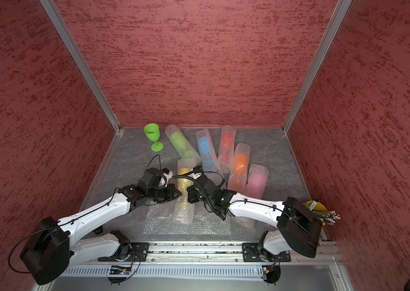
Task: Unpack wine glasses from bubble wrap
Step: Unwrap the bubble wrap.
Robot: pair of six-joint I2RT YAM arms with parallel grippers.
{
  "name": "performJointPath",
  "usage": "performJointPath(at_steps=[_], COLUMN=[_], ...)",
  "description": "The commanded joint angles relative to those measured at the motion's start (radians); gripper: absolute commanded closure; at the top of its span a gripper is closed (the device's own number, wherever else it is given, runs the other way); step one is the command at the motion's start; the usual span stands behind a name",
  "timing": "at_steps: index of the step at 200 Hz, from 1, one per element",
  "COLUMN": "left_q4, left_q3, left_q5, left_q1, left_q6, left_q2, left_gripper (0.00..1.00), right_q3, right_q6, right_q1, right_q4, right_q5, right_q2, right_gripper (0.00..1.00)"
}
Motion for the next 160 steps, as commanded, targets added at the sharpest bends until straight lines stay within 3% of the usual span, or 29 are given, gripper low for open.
performJointPath(at_steps=[1,55,63,78,87,126,160], left_q4=[0.012,-0.072,-0.088,-0.085,-0.073,0.011,0.113], left_q3=[-0.003,0.011,0.016,0.016,0.01,-0.025,-0.057], left_q5=[0.008,-0.021,-0.026,0.011,0.047,0.154,0.253], left_q1=[0.011,0.026,0.028,0.039,0.047,0.08,0.116], left_q6=[0.009,0.052,0.057,0.07,0.073,0.083,0.054], left_q2=[-0.047,-0.084,-0.081,-0.075,-0.067,-0.042,-0.023], left_gripper=[1.0,1.0,0.88,0.49,0.38,0.27,0.25], right_q3=[-0.013,-0.038,-0.042,-0.051,-0.057,-0.065,-0.069], right_q6=[0.01,-0.003,-0.004,-0.005,-0.004,-0.006,-0.012], right_q1=[-0.008,-0.023,-0.025,-0.028,-0.028,-0.028,-0.029], right_q4=[0.03,0.027,0.026,0.042,0.049,0.069,0.088], right_q5=[0.026,0.02,0.022,0.01,0.007,-0.011,-0.04], right_q2=[-0.047,-0.081,-0.082,-0.09,-0.092,-0.105,-0.128], right_gripper=[1.0,1.0,1.0,1.0,1.0,1.0,1.0])
